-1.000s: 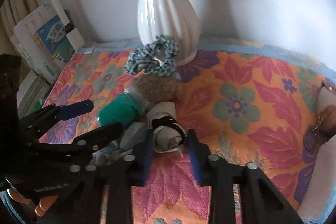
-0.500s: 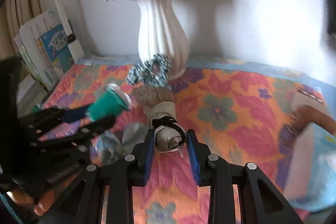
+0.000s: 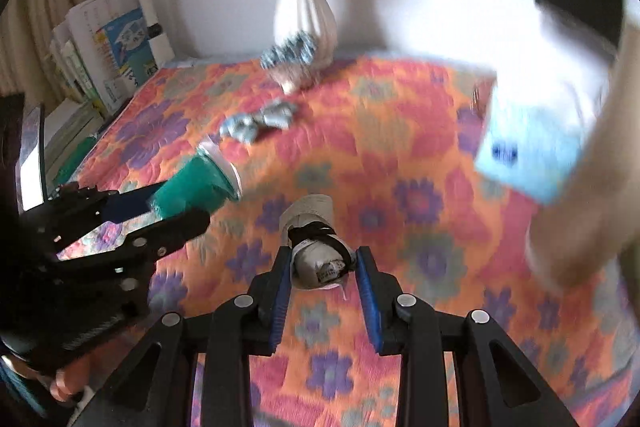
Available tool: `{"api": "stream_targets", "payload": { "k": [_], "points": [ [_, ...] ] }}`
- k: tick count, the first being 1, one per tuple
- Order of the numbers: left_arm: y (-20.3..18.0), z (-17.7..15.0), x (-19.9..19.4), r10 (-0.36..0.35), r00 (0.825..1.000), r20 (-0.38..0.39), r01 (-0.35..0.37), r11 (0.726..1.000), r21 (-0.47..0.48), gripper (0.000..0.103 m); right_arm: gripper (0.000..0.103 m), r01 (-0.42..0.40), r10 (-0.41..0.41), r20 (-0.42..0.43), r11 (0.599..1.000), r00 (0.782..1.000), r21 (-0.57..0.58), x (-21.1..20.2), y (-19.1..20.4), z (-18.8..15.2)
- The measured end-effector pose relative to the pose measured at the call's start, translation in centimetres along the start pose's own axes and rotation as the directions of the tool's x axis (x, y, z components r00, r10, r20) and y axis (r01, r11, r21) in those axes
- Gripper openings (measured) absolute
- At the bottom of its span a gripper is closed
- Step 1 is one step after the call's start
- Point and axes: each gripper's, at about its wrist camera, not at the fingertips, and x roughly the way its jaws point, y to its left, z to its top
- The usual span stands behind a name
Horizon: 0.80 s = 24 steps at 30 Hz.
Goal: Organize soft objects
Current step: 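Lift the green bag and sock bundle and carry both toward the glass bowl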
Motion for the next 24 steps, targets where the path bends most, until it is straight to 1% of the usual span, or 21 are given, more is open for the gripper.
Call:
{"api": "stream_targets", "payload": {
  "k": [1,2,3,4,5,7,8,10,11,12,13,14,15,16,20,24],
  "points": [
    [-0.1,-0.1,-0.2,0.010,1.000,0.002,-0.010,1.000,0.016,0.036,0.036,-0.015,0.016,-0.022,0.999,1.000,0.034,0.3,-0.5,-0.4],
    [-0.3,-0.1,-0.2,0.009,1.000,0.001,-0.009,1.000,0.021,0.036,0.045,-0.031,0.034,-0.040,0.997,0.999,0.069,0.6,-0.9,-0.9],
    [-0.5,-0.2,-0.1,0.013,1.000,0.001,-0.013,0.999,0.030,0.036,0.050,-0.067,0.069,-0.017,0.993,0.997,0.099,0.4,-1.3,-1.3],
    [-0.7,-0.2,0.0,0.020,1.000,0.000,-0.020,0.999,0.042,0.036,0.060,-0.087,0.088,0.001,0.989,0.996,0.120,0.1,-1.3,-1.5],
    [-0.9,-0.3,-0.1,0.023,1.000,0.000,-0.023,0.998,0.051,0.036,0.064,-0.107,0.106,0.016,0.983,0.994,0.146,0.0,-1.4,-1.7],
    [-1.4,-0.4,-0.1,0.028,1.000,0.003,-0.028,0.997,0.077,0.036,0.065,-0.106,0.104,0.024,0.981,0.994,0.162,0.2,-1.5,-1.8],
    [-1.6,-0.5,-0.2,0.026,1.000,0.006,-0.027,0.996,0.086,0.036,0.065,-0.088,0.084,0.027,0.983,0.996,0.159,0.3,-1.2,-1.7],
    [-1.3,-0.6,-0.2,0.040,0.999,0.008,-0.040,0.996,0.075,0.036,0.064,-0.045,0.041,0.028,0.988,0.999,0.145,0.4,-0.5,-1.6],
    [-1.0,-0.5,-0.1,0.026,1.000,0.004,-0.026,0.998,0.060,0.036,0.061,-0.015,0.011,0.030,0.991,1.000,0.136,0.5,0.0,-1.6],
    [-0.7,-0.4,-0.1,0.007,1.000,0.002,-0.008,0.999,0.044,0.036,0.056,0.023,-0.027,0.030,0.993,0.999,0.120,0.5,0.3,-1.6],
    [-0.6,-0.4,-0.1,0.001,1.000,0.001,-0.001,0.999,0.036,0.036,0.049,0.074,-0.077,0.027,0.993,0.997,0.088,0.5,0.8,-1.7],
    [-0.5,-0.4,-0.1,0.003,1.000,-0.002,-0.003,0.999,0.033,0.036,0.043,0.130,-0.131,0.024,0.991,0.991,0.043,0.7,1.5,-1.7],
    [-0.7,-0.4,-0.1,0.006,1.000,-0.003,-0.005,0.999,0.036,0.036,0.039,0.164,-0.164,0.032,0.986,0.986,-0.002,0.8,2.5,-1.8],
    [-0.8,-0.5,-0.1,0.009,1.000,-0.003,-0.008,0.999,0.043,0.036,0.029,0.165,-0.163,0.045,0.986,0.986,-0.026,0.7,3.1,-2.0],
    [-1.3,-0.6,0.0,0.032,0.999,-0.005,-0.032,0.998,0.062,0.036,0.029,0.139,-0.139,0.046,0.990,0.989,-0.004,0.3,2.8,-2.5],
    [-2.0,-0.5,0.2,0.050,0.999,-0.021,-0.048,0.995,0.093,0.036,0.029,0.084,-0.089,0.067,0.994,0.994,0.075,-1.7,0.4,-2.7]
  ]
}}
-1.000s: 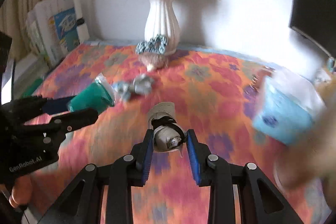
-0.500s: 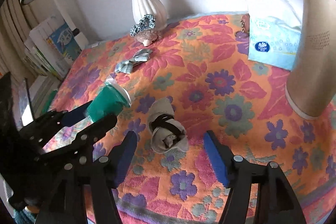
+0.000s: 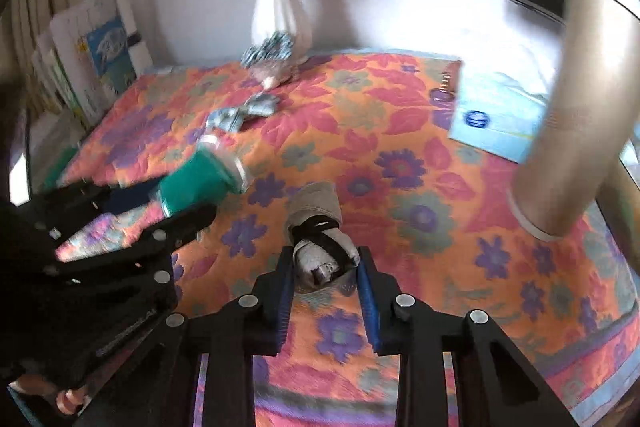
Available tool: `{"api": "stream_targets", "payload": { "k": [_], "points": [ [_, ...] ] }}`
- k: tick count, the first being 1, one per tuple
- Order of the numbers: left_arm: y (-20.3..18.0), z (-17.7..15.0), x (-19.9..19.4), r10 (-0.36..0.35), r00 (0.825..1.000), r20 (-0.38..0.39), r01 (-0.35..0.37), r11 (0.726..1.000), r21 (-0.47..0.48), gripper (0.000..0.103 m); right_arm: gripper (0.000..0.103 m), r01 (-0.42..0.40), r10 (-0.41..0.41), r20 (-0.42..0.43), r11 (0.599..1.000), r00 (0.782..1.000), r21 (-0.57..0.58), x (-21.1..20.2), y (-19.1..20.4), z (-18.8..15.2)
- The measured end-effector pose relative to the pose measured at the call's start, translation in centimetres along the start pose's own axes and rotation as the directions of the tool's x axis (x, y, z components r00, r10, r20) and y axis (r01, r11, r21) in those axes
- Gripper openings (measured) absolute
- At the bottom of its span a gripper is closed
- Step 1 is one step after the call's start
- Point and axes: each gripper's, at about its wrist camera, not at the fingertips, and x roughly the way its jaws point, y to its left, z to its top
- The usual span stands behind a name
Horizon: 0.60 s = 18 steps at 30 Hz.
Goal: Organize soft objects
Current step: 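Lift the green bag and sock bundle and carry both toward the glass bowl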
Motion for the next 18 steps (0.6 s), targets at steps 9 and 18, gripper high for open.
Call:
{"api": "stream_targets", "payload": {
  "k": [9,18],
  "points": [
    [-4.8,1.2,-3.2,-0.192,0.980,0.044,0.193,0.981,-0.005,0.036,0.029,-0.012,0.004,0.063,0.992,0.998,0.127,-7.2,-6.4,-1.2],
    [-12.8,4.7,-6.6,-0.368,0.926,0.090,0.356,0.927,0.119,0.036,0.029,0.050,-0.087,0.128,0.963,0.988,0.264,-12.8,-14.8,-2.7]
  ]
}}
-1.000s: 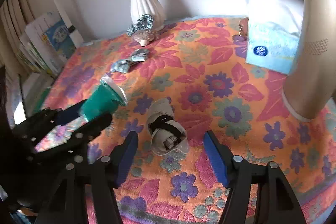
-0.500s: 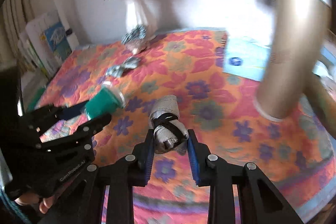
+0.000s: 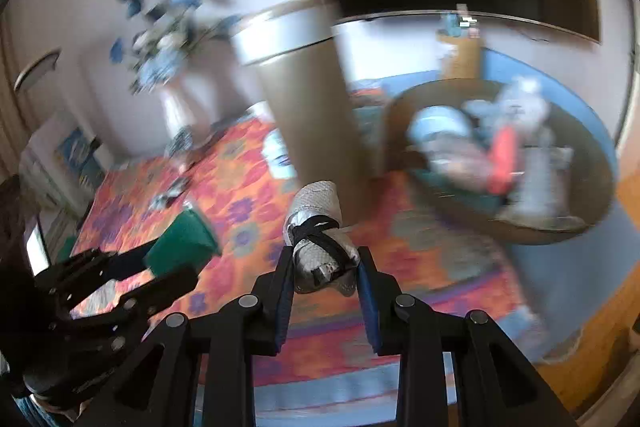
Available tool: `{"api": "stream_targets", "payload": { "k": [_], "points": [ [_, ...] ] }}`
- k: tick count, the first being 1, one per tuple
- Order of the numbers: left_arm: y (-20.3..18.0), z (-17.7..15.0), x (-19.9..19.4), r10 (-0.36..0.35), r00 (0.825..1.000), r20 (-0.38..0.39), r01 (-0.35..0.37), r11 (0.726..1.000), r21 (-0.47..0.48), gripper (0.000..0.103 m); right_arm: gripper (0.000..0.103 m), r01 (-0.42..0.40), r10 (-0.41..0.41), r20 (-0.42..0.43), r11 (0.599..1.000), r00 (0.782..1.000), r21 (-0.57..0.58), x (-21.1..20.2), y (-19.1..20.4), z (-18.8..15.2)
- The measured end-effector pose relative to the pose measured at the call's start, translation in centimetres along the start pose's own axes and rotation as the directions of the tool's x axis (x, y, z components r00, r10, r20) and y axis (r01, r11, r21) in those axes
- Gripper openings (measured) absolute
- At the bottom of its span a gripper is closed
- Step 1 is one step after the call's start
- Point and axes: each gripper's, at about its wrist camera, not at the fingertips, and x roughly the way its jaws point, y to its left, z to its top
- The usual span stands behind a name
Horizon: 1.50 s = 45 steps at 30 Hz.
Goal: Organize soft objects
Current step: 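Lift the green bag and sock bundle and carry both toward the glass bowl, then open both grippers to drop the green bag and sock bundle into the bowl, then return both grippers to the quilt above the plaid bow and brown ball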
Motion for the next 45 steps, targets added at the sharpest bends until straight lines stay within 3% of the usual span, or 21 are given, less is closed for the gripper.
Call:
{"api": "stream_targets", "payload": {
  "k": [8,13,16,22,24,25,26,28,34,38,45],
  "points": [
    [-6.5,4.5,2.7,-0.086,0.996,0.022,0.083,0.991,0.104,0.036,0.029,0.007,-0.019,0.088,0.991,0.996,0.131,-3.0,-8.1,3.1],
    [-9.5,7.4,5.4,-0.083,0.996,0.041,0.076,0.986,0.148,0.036,0.029,0.062,-0.068,0.090,0.996,0.994,0.060,-2.4,-9.7,7.9],
    [-10.5,9.1,7.6,-0.062,0.997,0.043,0.056,0.989,0.134,0.036,0.029,0.095,-0.096,0.077,0.995,0.992,0.016,-0.7,-10.8,12.0],
    [-12.7,11.5,12.0,0.011,0.998,0.061,-0.021,0.985,0.170,0.038,0.029,0.089,-0.089,-0.002,0.995,0.996,0.051,3.8,-13.7,16.9],
    [-13.2,11.7,12.8,0.032,0.996,0.080,-0.046,0.983,0.180,0.044,0.038,0.099,-0.097,-0.032,0.992,0.995,0.075,5.2,-14.8,17.8],
    [-13.3,11.6,13.2,0.038,0.996,0.087,-0.053,0.982,0.182,0.058,0.056,0.092,-0.088,-0.048,0.992,0.995,0.090,5.6,-15.2,18.0],
    [-13.7,11.5,13.4,0.049,0.995,0.087,-0.065,0.980,0.188,0.069,0.060,0.080,-0.076,-0.045,0.990,0.996,0.112,5.8,-15.8,18.2],
    [-14.1,11.2,13.8,0.047,0.995,0.083,-0.064,0.976,0.209,0.074,0.060,0.072,-0.068,-0.036,0.991,0.997,0.117,5.7,-16.0,18.3],
    [-15.3,9.5,12.0,0.017,0.991,0.132,-0.054,0.958,0.283,0.075,0.060,0.081,-0.080,-0.007,0.990,0.997,0.115,3.9,-15.8,17.2],
    [-15.6,8.0,9.2,0.038,0.983,0.182,-0.094,0.945,0.314,0.075,0.060,0.048,-0.052,0.028,0.990,0.998,0.129,1.2,-15.2,15.7],
    [-11.3,5.3,1.2,0.027,0.975,0.221,-0.081,0.968,0.237,0.077,0.061,-0.041,0.030,0.135,0.996,0.990,0.081,-4.3,-11.7,11.2]
  ]
}}
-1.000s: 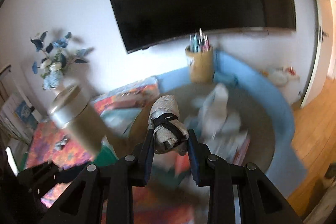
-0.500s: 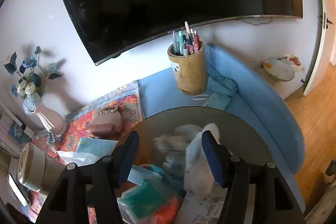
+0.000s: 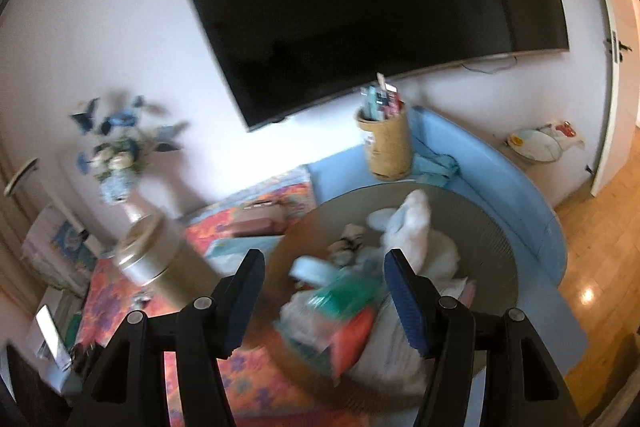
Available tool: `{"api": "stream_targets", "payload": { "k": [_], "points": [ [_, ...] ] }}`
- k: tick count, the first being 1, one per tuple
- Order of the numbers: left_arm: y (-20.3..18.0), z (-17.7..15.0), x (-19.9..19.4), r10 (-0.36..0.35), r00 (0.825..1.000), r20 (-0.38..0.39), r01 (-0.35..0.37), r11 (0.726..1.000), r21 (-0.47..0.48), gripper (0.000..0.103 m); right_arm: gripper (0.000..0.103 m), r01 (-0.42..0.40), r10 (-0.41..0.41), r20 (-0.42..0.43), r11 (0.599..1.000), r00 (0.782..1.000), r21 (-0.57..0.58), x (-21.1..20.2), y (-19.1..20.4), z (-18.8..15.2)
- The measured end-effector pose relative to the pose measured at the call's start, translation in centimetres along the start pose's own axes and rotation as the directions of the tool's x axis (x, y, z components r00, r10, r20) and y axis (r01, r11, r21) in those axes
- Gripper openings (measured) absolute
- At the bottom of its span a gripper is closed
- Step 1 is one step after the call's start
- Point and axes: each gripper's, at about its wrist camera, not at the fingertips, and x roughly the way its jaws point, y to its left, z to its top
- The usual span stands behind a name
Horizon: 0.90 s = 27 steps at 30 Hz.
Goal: Organize soft objects
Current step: 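Return both grippers to the quilt above the plaid bow and brown ball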
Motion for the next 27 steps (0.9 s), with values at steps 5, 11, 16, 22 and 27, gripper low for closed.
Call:
{"api": "stream_targets", "payload": {
  "k": [5,11,16,22,27],
  "points": [
    [4.7,-1.6,-4.5,0.105,0.994,-0.001,-0.105,0.993,-0.043,0.083,0.061,-0.104,0.107,0.036,0.992,0.994,-0.075,-2.7,4.0,-3.0],
    [11.9,-4.3,-7.2,0.268,0.962,-0.057,-0.273,0.954,-0.121,0.083,0.086,-0.210,0.214,-0.004,0.955,0.977,-0.211,-2.4,12.1,-5.5],
    [18.0,-7.2,-8.0,0.387,0.912,-0.133,-0.406,0.896,-0.177,0.083,0.091,-0.271,0.269,-0.057,0.898,0.962,-0.346,0.1,21.5,-7.2],
    [24.7,-12.2,-7.1,0.440,0.859,-0.261,-0.502,0.823,-0.264,0.083,0.098,-0.263,0.239,-0.110,0.889,0.965,-0.375,7.2,27.9,-8.4],
    [28.8,-16.8,-4.7,0.387,0.845,-0.368,-0.513,0.780,-0.358,0.083,0.098,-0.259,0.205,-0.182,0.897,0.962,-0.358,13.8,29.0,-9.8]
  ]
}}
